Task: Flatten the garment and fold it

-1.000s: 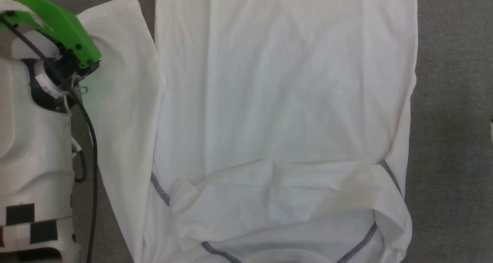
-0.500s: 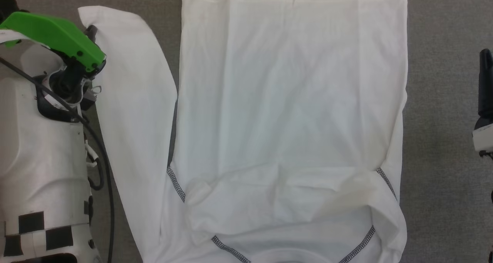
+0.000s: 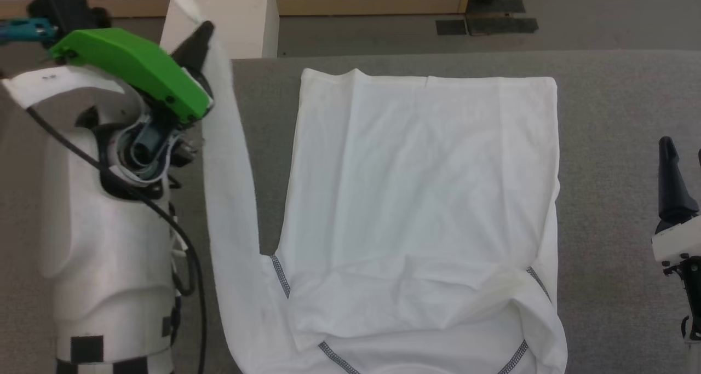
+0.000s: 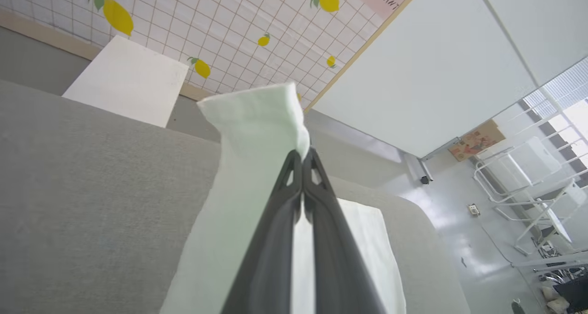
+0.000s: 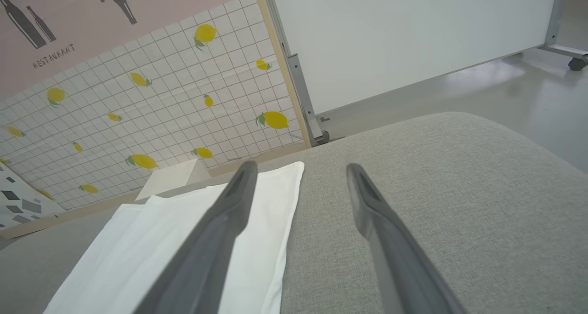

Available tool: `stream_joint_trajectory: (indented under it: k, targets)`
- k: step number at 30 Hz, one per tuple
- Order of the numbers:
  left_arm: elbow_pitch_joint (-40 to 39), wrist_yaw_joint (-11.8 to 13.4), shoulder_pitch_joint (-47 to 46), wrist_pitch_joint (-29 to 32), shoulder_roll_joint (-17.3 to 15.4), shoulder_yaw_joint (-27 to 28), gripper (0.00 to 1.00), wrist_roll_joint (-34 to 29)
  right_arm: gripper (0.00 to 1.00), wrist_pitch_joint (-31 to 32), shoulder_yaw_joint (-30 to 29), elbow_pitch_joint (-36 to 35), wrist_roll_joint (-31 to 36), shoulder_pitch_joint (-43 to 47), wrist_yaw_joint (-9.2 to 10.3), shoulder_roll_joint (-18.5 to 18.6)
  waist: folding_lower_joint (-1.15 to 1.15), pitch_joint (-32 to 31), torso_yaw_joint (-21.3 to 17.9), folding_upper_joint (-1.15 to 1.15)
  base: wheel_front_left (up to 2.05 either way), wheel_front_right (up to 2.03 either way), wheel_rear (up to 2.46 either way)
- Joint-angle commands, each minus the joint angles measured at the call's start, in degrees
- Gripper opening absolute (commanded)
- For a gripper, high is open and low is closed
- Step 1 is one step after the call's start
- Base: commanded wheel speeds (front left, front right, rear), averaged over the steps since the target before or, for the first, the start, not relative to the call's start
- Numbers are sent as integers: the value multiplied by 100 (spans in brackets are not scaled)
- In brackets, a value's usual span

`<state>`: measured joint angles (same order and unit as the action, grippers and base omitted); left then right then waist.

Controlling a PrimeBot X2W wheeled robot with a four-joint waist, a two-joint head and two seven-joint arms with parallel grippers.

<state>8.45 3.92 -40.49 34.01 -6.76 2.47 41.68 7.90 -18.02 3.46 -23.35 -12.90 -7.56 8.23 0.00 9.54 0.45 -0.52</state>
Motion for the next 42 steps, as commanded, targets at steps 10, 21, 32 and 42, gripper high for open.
stream_joint_trajectory:
  k: [10,21,32,42]
  targets:
    - [-89,-273,370,-148,384,-1905,0,997,100,87,-245,3,139,305,8,-125,0,-599,149,51,0,0,0]
    - [775,57,316,-1105,387,-4942,0,2181,100,173,-211,-46,139,220,8,-162,0,-254,-400,51,0,0,0]
    - [1951,51,198,-865,388,-6894,0,2515,100,22,-200,152,33,137,8,-117,0,100,-828,51,0,0,0]
    - [2050,34,-168,-508,388,-7131,100,3180,100,-66,-214,310,48,156,8,-140,0,-76,-663,51,0,0,0]
